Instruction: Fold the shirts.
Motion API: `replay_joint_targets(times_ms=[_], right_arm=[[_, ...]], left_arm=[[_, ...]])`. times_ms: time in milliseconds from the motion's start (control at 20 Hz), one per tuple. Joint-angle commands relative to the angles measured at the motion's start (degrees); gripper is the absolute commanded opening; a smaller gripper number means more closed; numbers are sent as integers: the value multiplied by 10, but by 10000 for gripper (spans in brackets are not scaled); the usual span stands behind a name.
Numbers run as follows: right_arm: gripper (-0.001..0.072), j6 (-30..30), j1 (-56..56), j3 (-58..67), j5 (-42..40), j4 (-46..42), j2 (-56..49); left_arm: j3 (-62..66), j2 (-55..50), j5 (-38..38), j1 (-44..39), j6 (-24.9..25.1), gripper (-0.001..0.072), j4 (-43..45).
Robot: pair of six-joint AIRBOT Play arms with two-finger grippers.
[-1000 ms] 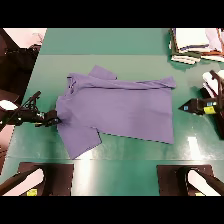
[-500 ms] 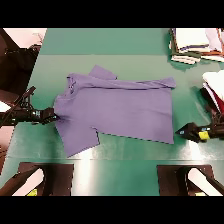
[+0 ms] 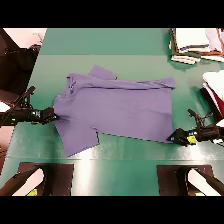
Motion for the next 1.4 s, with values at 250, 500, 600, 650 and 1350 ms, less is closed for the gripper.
replay_joint_targets(times_ms=[250, 500, 600, 650, 1350], right_arm=[[17, 13, 56, 54, -9, 9, 41], [17, 57, 55, 292, -42, 9, 114], [17, 62, 55, 412, -49, 8, 120], [17, 62, 55, 476, -49, 8, 120], [17, 63, 54, 953, -33, -1, 87]], left_arm=[[45, 0, -38, 0, -4, 28, -3], [271, 0, -104, 0, -11, 28, -50], [399, 0, -126, 0, -20, 28, -71], [462, 0, -135, 0, -22, 28, -76], [917, 84, -50, 0, -65, 28, -140]])
